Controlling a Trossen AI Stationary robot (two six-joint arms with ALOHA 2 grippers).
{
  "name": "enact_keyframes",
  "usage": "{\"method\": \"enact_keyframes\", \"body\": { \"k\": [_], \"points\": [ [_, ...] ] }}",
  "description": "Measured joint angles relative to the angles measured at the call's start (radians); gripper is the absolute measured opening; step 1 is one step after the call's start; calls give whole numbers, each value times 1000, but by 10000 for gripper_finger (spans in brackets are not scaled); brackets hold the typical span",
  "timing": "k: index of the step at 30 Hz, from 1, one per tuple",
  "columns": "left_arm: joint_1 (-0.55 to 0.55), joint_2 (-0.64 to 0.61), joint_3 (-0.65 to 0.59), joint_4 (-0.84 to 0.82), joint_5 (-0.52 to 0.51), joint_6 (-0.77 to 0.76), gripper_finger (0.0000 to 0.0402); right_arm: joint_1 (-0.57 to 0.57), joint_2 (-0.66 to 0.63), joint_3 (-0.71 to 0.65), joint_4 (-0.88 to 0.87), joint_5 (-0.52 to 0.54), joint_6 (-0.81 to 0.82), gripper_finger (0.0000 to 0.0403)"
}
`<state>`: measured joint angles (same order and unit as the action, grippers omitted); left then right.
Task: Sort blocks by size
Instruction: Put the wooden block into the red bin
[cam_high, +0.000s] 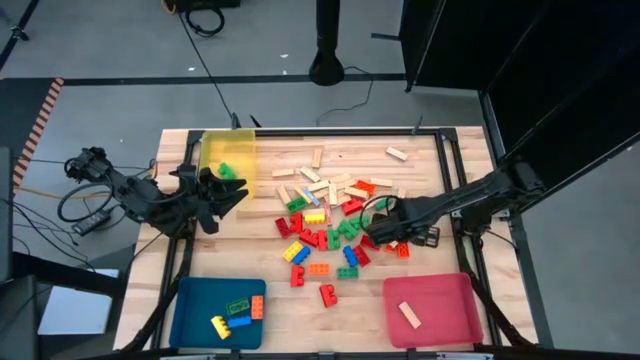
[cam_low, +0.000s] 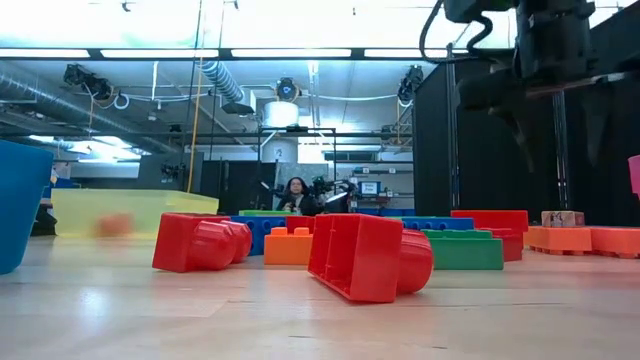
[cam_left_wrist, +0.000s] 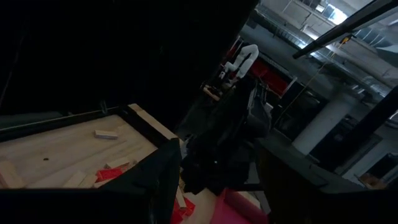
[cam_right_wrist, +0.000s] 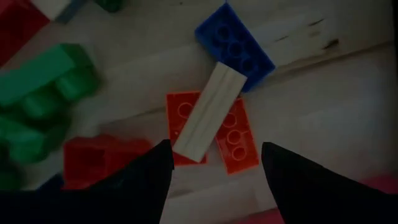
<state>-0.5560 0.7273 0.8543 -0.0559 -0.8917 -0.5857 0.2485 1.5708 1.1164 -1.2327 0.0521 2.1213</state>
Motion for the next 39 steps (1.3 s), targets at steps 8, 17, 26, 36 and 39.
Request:
{"method": "enact_keyframes", "body": {
  "k": [8, 17, 26, 36, 39],
  "points": [
    [0, -2, 0, 0, 1, -21, 209, -8, 86, 0, 6, -21, 25, 242],
    [0, -2, 0, 0, 1, -21, 209, -46, 133, -77, 196, -54, 3, 229],
    [0, -9, 0, 1, 1, -21, 209, -49, 129, -159, 294, -105, 30, 204],
    [0, -10, 0, 2, -24, -21, 209, -49, 123, -158, 296, -110, -11, 172],
    [0, -10, 0, 2, -36, -21, 209, -50, 118, -159, 301, -116, -22, 198]
  ]
}}
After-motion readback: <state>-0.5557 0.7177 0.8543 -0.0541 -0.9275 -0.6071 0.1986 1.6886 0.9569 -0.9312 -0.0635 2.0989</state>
